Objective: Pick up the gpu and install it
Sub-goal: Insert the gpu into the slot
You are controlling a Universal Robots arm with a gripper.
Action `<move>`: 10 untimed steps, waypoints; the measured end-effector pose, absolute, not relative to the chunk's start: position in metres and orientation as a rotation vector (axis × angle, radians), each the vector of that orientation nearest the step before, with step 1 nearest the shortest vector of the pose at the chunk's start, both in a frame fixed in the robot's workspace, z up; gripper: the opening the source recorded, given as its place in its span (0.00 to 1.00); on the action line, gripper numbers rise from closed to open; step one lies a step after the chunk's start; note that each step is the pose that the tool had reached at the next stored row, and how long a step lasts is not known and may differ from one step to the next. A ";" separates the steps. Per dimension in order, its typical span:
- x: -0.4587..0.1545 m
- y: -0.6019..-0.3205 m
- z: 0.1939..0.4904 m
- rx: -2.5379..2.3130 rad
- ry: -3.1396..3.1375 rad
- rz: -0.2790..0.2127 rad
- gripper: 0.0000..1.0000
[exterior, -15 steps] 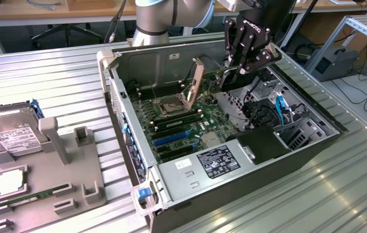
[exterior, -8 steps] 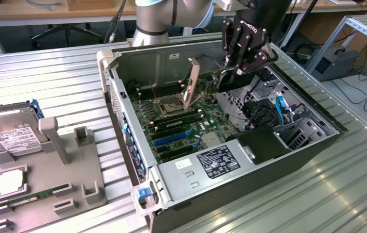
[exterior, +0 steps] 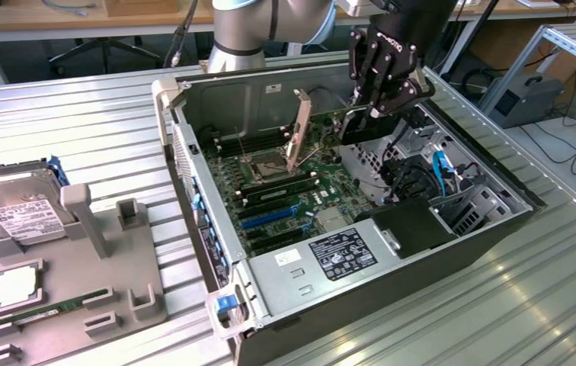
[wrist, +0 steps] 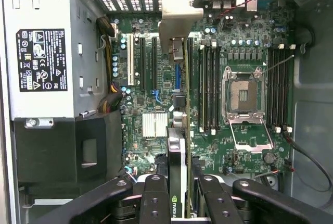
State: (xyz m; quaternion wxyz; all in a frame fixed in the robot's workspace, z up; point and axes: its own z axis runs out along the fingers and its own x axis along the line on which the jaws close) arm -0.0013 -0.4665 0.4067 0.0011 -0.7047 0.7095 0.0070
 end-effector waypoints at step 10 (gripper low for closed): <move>-0.002 -0.466 0.396 -2.209 2.231 0.022 0.27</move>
